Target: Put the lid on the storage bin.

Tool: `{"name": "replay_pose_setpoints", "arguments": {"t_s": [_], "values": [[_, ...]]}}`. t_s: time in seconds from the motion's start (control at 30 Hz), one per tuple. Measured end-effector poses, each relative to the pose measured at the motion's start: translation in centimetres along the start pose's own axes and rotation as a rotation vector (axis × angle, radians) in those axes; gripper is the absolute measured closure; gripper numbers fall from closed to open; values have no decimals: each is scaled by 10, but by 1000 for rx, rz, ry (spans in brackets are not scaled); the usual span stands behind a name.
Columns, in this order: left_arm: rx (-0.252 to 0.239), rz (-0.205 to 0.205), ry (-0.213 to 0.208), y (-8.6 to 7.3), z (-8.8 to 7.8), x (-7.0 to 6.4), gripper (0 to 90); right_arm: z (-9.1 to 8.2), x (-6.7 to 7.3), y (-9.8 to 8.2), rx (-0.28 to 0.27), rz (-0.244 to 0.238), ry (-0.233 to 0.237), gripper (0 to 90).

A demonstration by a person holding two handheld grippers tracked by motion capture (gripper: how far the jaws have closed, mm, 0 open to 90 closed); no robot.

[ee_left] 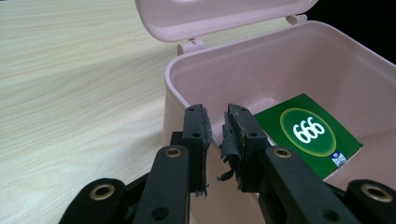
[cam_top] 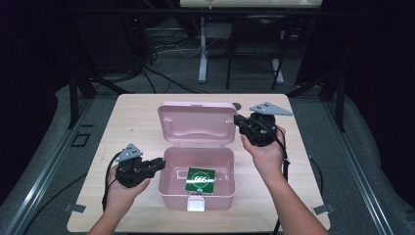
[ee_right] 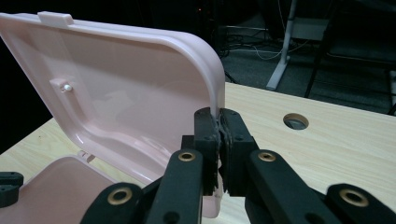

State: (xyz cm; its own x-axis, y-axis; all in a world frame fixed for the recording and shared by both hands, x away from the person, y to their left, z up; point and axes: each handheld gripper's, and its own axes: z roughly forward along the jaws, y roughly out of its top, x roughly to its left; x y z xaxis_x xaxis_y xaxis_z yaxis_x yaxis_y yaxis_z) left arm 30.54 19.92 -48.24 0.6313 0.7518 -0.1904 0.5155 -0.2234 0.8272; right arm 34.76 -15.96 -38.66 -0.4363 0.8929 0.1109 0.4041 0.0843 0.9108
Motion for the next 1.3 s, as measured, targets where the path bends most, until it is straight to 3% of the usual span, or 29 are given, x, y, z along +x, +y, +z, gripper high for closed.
{"name": "replay_pose_setpoints", "arguments": {"t_s": [0.47, 1.3], "values": [[-2, 0, 0, 0, 0, 0, 780, -12, 13, -12, -42, -60, -43, 868], [-13, 4, -1, -1, 0, 0, 778, -27, 18, -33, -107, -53, -23, 858]]}}
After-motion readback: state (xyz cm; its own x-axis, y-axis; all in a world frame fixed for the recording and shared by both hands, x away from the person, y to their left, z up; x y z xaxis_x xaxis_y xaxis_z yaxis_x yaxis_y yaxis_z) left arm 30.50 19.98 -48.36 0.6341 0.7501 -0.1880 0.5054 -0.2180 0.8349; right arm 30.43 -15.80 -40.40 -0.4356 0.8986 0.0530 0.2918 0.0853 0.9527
